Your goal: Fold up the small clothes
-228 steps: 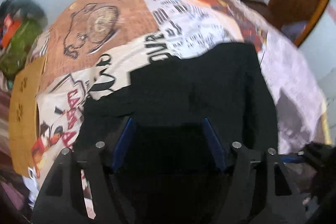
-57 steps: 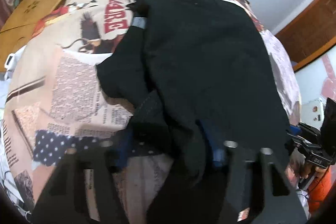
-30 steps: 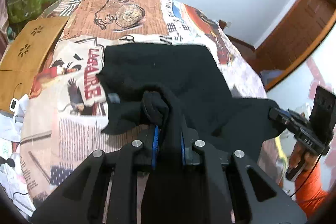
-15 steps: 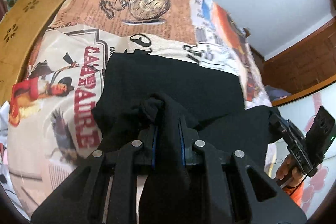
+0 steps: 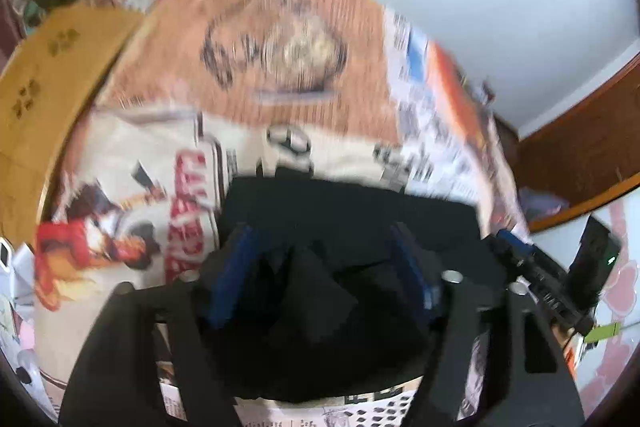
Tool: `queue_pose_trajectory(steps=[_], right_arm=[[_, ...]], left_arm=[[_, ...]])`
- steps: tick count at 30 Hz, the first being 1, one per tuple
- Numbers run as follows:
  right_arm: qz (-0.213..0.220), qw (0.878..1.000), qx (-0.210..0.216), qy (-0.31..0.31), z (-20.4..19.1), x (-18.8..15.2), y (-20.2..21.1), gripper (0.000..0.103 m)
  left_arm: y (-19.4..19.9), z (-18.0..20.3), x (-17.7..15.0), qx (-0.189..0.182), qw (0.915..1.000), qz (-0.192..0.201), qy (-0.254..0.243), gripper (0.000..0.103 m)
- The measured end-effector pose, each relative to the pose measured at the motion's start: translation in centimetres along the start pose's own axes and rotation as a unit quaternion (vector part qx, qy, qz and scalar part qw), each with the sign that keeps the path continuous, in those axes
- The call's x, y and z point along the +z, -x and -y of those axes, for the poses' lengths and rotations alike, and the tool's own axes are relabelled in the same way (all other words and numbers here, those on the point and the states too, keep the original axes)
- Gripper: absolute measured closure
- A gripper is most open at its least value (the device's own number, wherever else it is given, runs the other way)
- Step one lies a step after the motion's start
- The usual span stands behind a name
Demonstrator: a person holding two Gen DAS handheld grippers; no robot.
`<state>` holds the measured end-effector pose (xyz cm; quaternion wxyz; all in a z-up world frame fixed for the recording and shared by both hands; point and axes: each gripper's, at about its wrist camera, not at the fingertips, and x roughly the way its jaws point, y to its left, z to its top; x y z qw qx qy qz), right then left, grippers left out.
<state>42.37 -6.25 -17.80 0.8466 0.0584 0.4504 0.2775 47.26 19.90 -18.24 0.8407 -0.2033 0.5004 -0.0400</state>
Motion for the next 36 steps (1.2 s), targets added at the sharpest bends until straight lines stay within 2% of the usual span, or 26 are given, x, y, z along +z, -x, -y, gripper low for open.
queue_pose_trajectory(steps=[1, 2, 5, 9, 17, 21, 23, 28, 32, 36], right_arm=[[0.014, 1.0, -0.017, 0.007, -0.2, 0.2, 0.9, 0.064], [0.022, 0.999, -0.022, 0.009, -0.1, 0.6, 1.2, 0.059], [0.051, 0.998, -0.018, 0.007, -0.4, 1.1, 3.8, 0.059], [0.069, 0.997, -0.018, 0.029, -1.5, 0.7, 6.0, 0.054], [0.032, 0.997, -0.022, 0.067, -2.8, -2.5, 5.6, 0.054], [0.011, 0.995, -0.023, 0.092, -3.1, -3.8, 4.4, 0.054], [-0.003, 0.994, -0.028, 0.102, -3.2, -3.8, 3.0, 0.054], [-0.018, 0.997, -0.016, 0.077, -2.4, -2.3, -0.2, 0.054], [-0.004, 0.998, -0.031, 0.046, -1.2, -0.5, -2.1, 0.054], [0.013, 0.998, -0.053, 0.012, 0.2, 0.1, -2.5, 0.054]], left_arm=[[1.0, 0.1, 0.2, 0.004, 0.9999, 0.013, -0.002, 0.029], [2.0, 0.4, 0.3, 0.011, 0.9996, 0.023, -0.007, 0.029], [4.0, 0.9, 0.0, 0.033, 0.9983, 0.042, -0.024, 0.025], [4.8, 0.9, -2.0, 0.053, 0.9968, 0.035, -0.047, 0.025], [2.9, 0.2, -7.9, 0.07, 0.9919, -0.006, -0.106, 0.024], [0.4, 0.6, -9.4, 0.088, 0.987, -0.028, -0.132, 0.024], [-1.3, 0.5, -8.8, 0.103, 0.9861, -0.036, -0.126, 0.024], [-4.5, -0.2, -5.5, 0.108, 0.9891, -0.05, -0.087, 0.024], [-5.6, -1.0, -2.3, 0.135, 0.9881, -0.031, -0.067, 0.024], [-5.3, -2.7, -0.6, 0.148, 0.9884, -0.013, -0.03, 0.024]])
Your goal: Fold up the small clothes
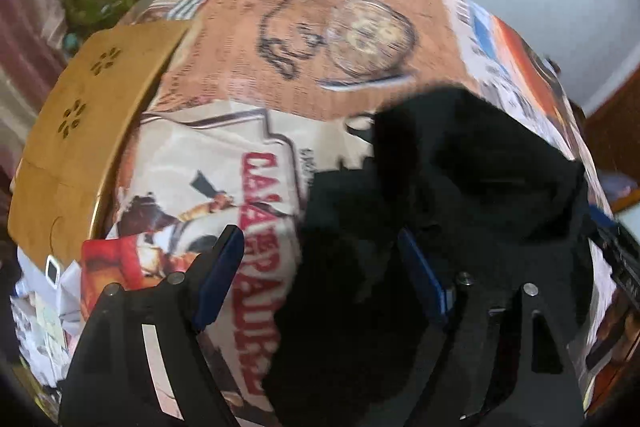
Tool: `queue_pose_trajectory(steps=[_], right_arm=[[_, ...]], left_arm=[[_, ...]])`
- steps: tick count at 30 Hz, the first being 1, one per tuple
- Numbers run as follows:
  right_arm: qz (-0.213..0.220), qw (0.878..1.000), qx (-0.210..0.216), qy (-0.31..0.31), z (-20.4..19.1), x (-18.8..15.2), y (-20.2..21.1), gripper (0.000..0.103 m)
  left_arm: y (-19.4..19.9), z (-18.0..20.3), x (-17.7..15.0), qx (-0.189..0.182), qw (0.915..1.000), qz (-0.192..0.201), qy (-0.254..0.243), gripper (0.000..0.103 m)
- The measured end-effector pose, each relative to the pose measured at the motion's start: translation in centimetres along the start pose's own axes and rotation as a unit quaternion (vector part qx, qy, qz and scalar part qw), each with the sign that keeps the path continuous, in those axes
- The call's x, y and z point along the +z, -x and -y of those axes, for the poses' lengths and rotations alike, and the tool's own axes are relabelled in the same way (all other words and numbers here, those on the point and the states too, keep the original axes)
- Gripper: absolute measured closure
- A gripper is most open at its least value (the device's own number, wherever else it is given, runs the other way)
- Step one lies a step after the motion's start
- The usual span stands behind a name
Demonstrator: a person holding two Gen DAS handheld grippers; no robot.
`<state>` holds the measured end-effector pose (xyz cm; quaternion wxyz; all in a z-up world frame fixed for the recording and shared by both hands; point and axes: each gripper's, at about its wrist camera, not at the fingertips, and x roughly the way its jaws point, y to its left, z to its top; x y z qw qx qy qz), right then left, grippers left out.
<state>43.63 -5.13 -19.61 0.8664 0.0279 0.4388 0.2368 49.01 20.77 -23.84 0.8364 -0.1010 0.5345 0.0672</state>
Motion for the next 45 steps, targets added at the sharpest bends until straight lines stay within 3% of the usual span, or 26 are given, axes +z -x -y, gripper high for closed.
queue_pose_trajectory(steps=[4, 12, 18, 19, 21, 22, 23, 26, 31, 36, 39, 41, 45], right_arm=[[0.004, 1.0, 0.001, -0.012, 0.7, -1.2, 1.5, 0.054], [-0.022, 1.0, 0.019, 0.01, 0.3, -6.1, 4.6, 0.054], [-0.031, 0.999, 0.03, 0.015, -0.7, -8.6, 4.3, 0.054], [-0.03, 0.999, 0.03, 0.015, -0.9, -8.5, 4.2, 0.056], [-0.029, 0.999, 0.03, 0.008, -0.9, -8.3, 3.9, 0.075], [-0.028, 0.999, 0.029, 0.004, -0.8, -8.3, 3.9, 0.086], [-0.027, 0.999, 0.034, -0.002, -0.7, -8.3, 4.0, 0.089], [-0.026, 0.998, 0.055, -0.02, -0.3, -8.6, 4.9, 0.093], [-0.028, 0.998, 0.047, 0.007, -1.4, -10.4, 7.3, 0.094], [-0.03, 0.998, 0.048, -0.005, -0.8, -12.9, 10.2, 0.094], [-0.04, 0.998, 0.038, -0.003, -0.5, -15.1, 11.2, 0.094], [-0.042, 0.999, 0.028, 0.003, -0.6, -16.0, 11.6, 0.093], [-0.042, 0.999, 0.004, 0.006, -0.8, -16.1, 12.5, 0.089]], left_arm=[[0.5, -1.6, -0.7, -0.01, 0.9998, 0.002, 0.014, 0.024], [1.7, -2.1, -7.1, -0.036, 0.9991, -0.021, -0.009, 0.023], [0.9, -3.2, -10.5, -0.102, 0.993, -0.048, 0.036, 0.025], [0.8, -3.0, -10.7, -0.115, 0.9911, -0.052, 0.041, 0.035], [1.0, -2.5, -11.2, -0.121, 0.9908, -0.048, 0.038, 0.05], [1.2, -2.3, -11.3, -0.122, 0.9909, -0.046, 0.035, 0.067], [1.5, -1.9, -11.5, -0.139, 0.9884, -0.051, 0.031, 0.084], [2.4, -1.3, -12.2, -0.134, 0.9896, -0.049, 0.019, 0.092], [5.1, -0.3, -14.8, -0.132, 0.9901, -0.046, -0.015, 0.093], [7.3, 0.5, -18.3, -0.137, 0.9875, -0.054, -0.055, 0.092], [8.4, 1.2, -20.1, -0.116, 0.9888, -0.051, -0.079, 0.085], [9.8, 1.7, -20.7, -0.088, 0.9911, -0.028, -0.096, 0.076], [12.2, 1.6, -19.8, -0.062, 0.9933, 0.011, -0.097, 0.06]])
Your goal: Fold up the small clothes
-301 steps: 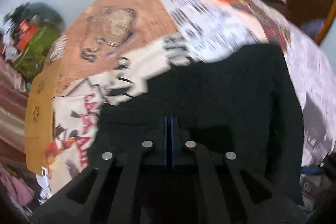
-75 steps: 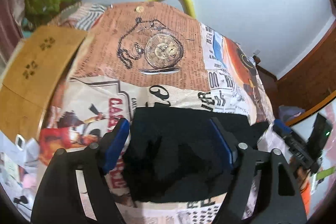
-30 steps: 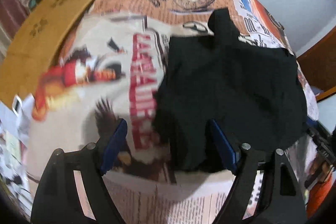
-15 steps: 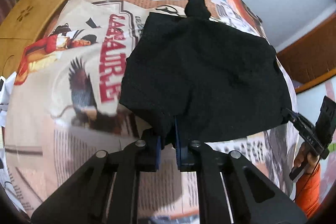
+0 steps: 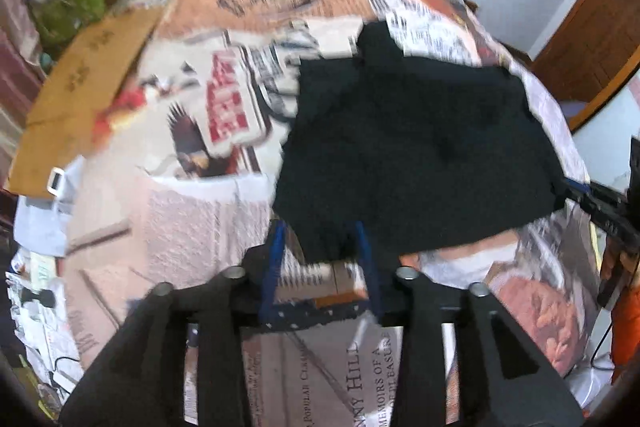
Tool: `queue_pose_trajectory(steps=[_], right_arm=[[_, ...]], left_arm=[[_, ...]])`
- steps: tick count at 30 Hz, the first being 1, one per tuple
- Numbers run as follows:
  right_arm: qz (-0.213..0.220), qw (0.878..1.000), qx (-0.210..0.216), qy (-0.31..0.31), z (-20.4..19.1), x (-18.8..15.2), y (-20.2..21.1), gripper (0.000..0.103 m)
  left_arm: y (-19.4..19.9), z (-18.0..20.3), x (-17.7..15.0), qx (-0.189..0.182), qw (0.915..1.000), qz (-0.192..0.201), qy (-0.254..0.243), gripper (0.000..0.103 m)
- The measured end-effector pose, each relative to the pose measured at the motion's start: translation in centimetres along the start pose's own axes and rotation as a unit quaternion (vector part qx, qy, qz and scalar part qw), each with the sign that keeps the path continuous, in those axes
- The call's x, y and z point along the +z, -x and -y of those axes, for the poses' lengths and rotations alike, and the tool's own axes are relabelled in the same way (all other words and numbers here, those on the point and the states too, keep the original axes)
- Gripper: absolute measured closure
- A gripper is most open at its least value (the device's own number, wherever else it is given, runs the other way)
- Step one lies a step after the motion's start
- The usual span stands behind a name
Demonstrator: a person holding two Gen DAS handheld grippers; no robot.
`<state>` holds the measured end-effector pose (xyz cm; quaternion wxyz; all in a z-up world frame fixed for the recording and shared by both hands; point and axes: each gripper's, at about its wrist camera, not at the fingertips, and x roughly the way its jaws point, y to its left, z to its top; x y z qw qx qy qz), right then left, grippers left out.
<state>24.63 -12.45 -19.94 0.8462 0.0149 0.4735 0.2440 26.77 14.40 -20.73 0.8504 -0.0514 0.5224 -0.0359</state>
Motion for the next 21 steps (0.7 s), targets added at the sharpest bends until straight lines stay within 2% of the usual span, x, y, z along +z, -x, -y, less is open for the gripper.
queue_pose_trajectory(steps=[1, 5, 10, 15, 19, 21], right_arm=[[0.005, 1.0, -0.004, 0.0, 0.0, 0.2, 0.3, 0.089], [0.047, 0.999, -0.004, -0.001, 0.2, 1.4, 2.0, 0.072], [0.064, 0.998, 0.011, 0.025, -0.9, 2.7, 1.3, 0.071], [0.045, 0.998, 0.018, 0.042, -1.9, 2.7, -1.6, 0.071], [0.021, 0.999, 0.027, 0.042, -1.8, 2.3, -3.6, 0.071], [0.011, 0.999, 0.032, 0.04, -1.6, 2.0, -4.1, 0.071]], left_arm=[[0.6, 0.0, 0.8, 0.005, 0.9999, 0.011, 0.002, 0.056], [0.8, 0.3, 4.4, -0.005, 0.9996, 0.026, 0.013, 0.052], [-1.9, 1.4, 9.7, -0.025, 0.9992, 0.024, 0.02, 0.051], [-7.7, 2.7, 14.1, -0.064, 0.9973, -0.018, 0.031, 0.05], [-11.4, 3.7, 14.7, -0.096, 0.9931, -0.06, 0.03, 0.05], [-12.2, 4.1, 14.3, -0.108, 0.9916, -0.067, 0.024, 0.052]])
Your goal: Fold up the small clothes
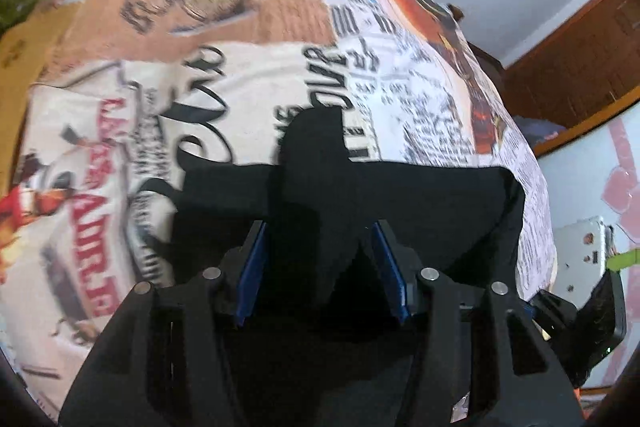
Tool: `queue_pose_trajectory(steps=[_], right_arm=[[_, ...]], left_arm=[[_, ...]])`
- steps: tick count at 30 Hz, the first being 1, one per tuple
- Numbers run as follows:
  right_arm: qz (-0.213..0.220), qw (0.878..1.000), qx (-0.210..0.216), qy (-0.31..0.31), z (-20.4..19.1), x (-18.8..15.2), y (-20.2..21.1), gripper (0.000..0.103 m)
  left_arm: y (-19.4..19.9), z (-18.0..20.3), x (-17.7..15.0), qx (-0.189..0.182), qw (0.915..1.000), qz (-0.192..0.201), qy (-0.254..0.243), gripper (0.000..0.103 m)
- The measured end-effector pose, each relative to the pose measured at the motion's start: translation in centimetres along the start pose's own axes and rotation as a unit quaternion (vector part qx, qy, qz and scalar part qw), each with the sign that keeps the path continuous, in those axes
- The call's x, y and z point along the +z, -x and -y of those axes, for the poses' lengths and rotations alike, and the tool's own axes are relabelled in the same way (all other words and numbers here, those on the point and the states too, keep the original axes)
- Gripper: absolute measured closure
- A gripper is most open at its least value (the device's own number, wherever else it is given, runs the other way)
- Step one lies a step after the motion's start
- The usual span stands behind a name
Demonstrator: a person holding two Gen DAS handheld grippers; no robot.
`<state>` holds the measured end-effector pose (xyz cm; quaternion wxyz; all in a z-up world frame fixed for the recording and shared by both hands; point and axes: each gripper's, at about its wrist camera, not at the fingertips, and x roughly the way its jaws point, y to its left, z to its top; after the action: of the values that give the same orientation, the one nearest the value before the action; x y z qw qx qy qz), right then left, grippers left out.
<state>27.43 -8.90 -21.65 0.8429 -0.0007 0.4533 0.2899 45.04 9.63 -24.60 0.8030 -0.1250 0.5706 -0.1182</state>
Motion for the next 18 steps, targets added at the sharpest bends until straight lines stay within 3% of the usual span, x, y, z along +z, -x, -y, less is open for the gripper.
queue_pose_trajectory(steps=[2, 3, 12, 18], right_arm=[[-0.002, 1.0, 0.009, -0.007, 0.3, -0.1, -0.1, 0.071], [-0.002, 1.0, 0.011, -0.01, 0.5, -0.1, -0.1, 0.071], [-0.007, 1.0, 0.014, -0.015, 0.5, -0.4, -0.6, 0.071], [-0.012, 1.0, 0.01, -0.014, 0.4, -0.5, -0.8, 0.071]], left_arm=[[-0.6, 0.2, -0.3, 0.019, 0.9997, 0.004, -0.014, 0.085], [-0.7, 0.2, -0.5, 0.026, 0.9995, 0.003, -0.016, 0.09], [2.3, -2.2, -2.2, 0.038, 0.9988, 0.031, 0.005, 0.092], [4.1, -4.6, -2.9, 0.077, 0.9955, 0.049, 0.026, 0.092]])
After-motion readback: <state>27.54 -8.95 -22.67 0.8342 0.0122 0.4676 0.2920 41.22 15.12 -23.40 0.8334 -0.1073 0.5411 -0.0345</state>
